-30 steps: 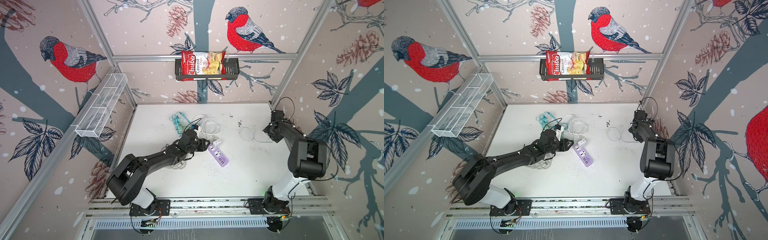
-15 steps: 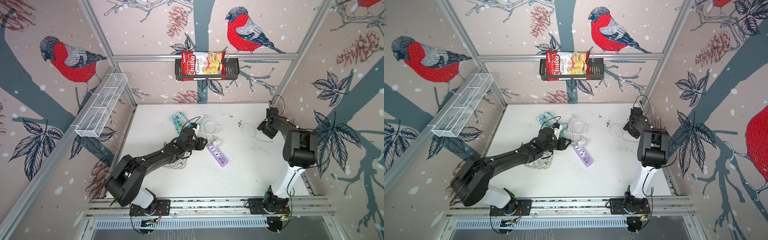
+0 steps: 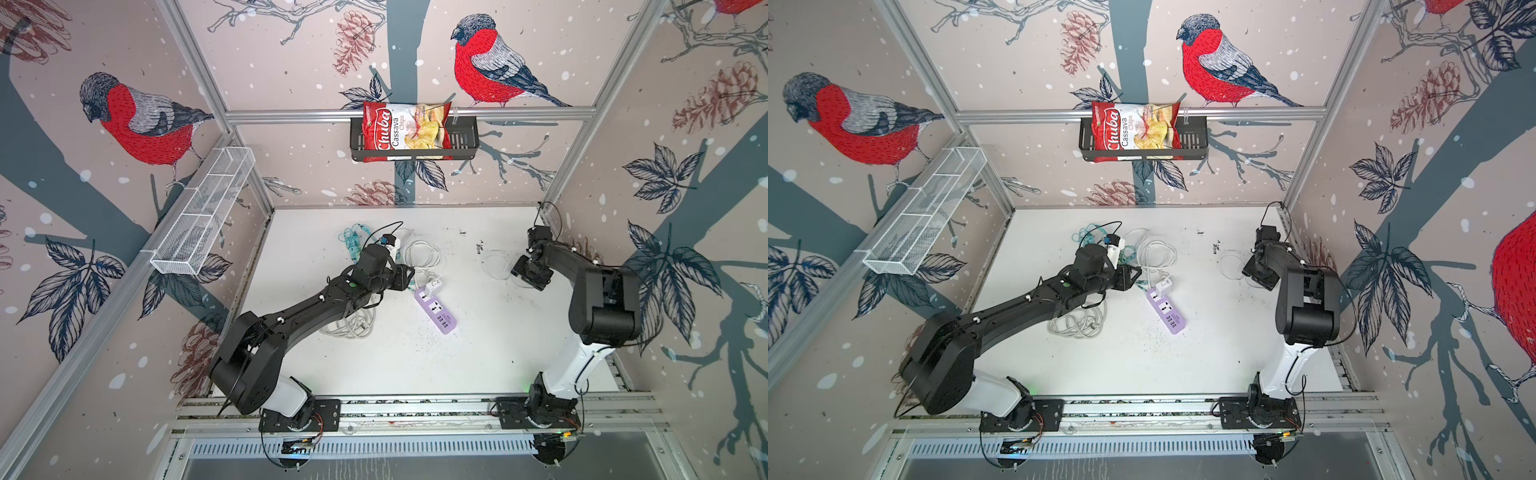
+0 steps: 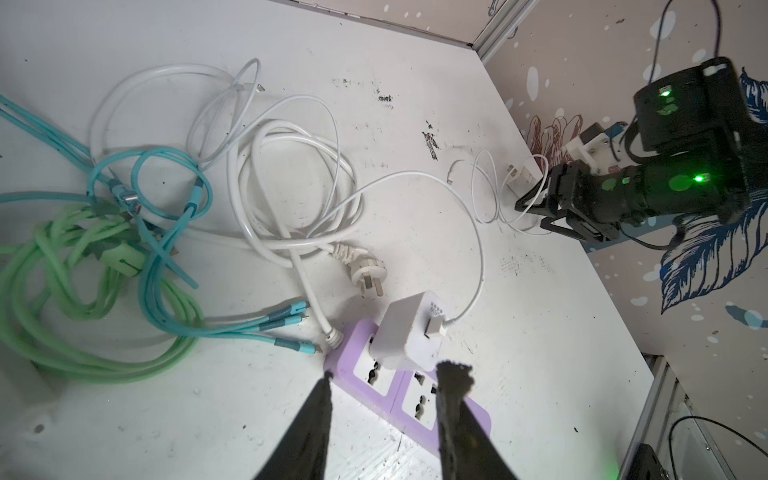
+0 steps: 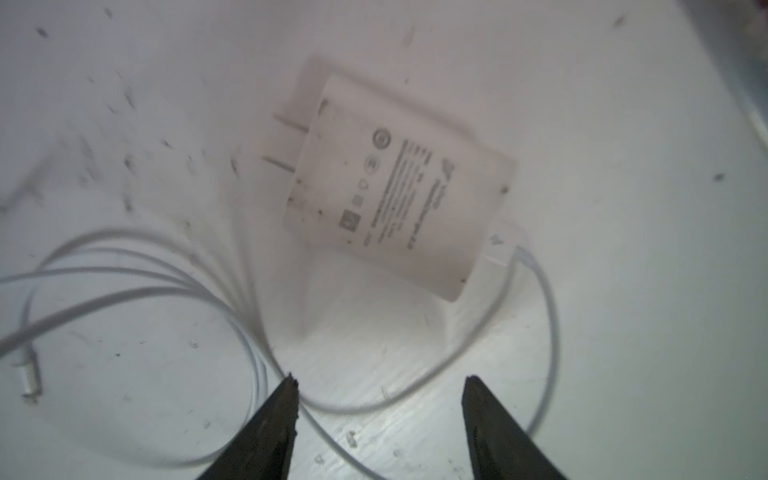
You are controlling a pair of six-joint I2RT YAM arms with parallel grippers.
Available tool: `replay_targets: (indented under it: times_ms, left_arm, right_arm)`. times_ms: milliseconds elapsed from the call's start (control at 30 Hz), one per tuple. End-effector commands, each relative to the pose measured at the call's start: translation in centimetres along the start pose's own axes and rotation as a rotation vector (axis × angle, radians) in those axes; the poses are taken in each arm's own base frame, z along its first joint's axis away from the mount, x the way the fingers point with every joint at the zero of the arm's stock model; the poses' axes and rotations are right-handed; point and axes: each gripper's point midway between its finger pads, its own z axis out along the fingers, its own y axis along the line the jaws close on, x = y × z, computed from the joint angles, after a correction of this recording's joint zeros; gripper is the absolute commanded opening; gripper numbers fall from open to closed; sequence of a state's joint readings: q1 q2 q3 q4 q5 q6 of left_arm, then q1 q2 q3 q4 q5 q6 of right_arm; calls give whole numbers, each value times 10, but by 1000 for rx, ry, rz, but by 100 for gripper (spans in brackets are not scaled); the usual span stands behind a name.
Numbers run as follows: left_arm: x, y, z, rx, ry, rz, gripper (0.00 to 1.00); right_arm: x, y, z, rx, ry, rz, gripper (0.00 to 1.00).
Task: Insert the plug
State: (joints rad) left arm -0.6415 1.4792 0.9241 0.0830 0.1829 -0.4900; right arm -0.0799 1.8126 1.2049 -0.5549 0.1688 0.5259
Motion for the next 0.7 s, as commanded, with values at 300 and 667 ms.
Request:
replay_targets:
  times_ms: [300, 667]
  left_arm:
    - [-14, -3, -1, 10, -14, 26, 42]
    - [-21, -3, -4, 29, -31, 87, 42]
  right_arm:
    - [-65, -3, 21, 47, -85, 196, 68]
    - [-30, 47, 35, -158, 113, 73, 67]
